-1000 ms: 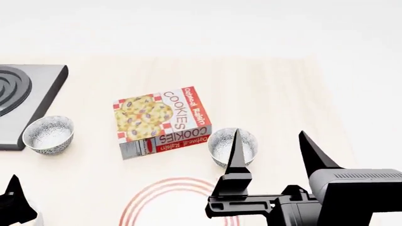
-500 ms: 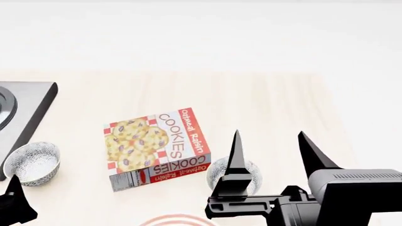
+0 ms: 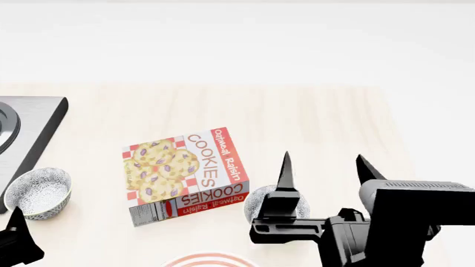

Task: Pick the akita bowl next to the plate and place it on the plate.

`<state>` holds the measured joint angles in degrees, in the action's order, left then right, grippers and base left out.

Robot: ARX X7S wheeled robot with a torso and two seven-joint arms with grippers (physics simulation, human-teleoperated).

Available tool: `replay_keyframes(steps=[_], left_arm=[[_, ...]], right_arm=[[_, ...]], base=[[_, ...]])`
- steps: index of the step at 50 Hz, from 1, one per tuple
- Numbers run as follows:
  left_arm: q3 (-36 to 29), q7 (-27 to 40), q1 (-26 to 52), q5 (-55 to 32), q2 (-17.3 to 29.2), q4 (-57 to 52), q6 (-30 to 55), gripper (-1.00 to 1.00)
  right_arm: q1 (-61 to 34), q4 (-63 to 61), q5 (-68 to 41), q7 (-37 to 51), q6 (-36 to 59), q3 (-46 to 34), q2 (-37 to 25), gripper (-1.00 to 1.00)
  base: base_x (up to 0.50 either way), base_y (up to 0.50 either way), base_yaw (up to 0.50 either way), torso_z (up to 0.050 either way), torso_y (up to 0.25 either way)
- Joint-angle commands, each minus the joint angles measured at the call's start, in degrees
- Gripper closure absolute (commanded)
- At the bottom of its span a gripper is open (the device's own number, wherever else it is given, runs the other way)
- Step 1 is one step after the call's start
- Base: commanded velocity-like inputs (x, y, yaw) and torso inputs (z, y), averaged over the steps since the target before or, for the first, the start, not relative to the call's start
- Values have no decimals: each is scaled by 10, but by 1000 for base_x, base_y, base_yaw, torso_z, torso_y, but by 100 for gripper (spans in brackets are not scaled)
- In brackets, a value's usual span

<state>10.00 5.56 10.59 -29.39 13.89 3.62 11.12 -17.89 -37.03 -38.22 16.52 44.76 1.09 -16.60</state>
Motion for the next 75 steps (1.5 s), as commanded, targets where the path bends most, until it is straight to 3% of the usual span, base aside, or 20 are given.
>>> replay_keyframes(steps=[1,11,22,33,55,75], left_arm=[[-3,5,-3,-3,2,-6,2,-100],[-3,6,0,-7,4,-2,2,-100],[-5,6,2,-7,4,3,-2,-100],[-7,7,3,-8,5,6,-5,-100],[-9,14,-1,-14,9,-2,-1,-100],[-12,15,0,-17,11,0,-4,-100]], right_arm=[[-109,95,-35,44,133,1,-16,-100],[-227,228,-34,40,202,-26,-23,-100],[-339,423,6,-5,188,-81,-10,-100],[-435,640,44,-66,155,-130,14,-100],[-616,1107,144,-189,-8,-220,94,-100],[-591,1120,268,-209,40,-99,109,-100]], base=[[0,0,0,0,0],[0,0,0,0,0],[0,0,0,0,0],[0,0,0,0,0],[0,0,0,0,0],[0,0,0,0,0]])
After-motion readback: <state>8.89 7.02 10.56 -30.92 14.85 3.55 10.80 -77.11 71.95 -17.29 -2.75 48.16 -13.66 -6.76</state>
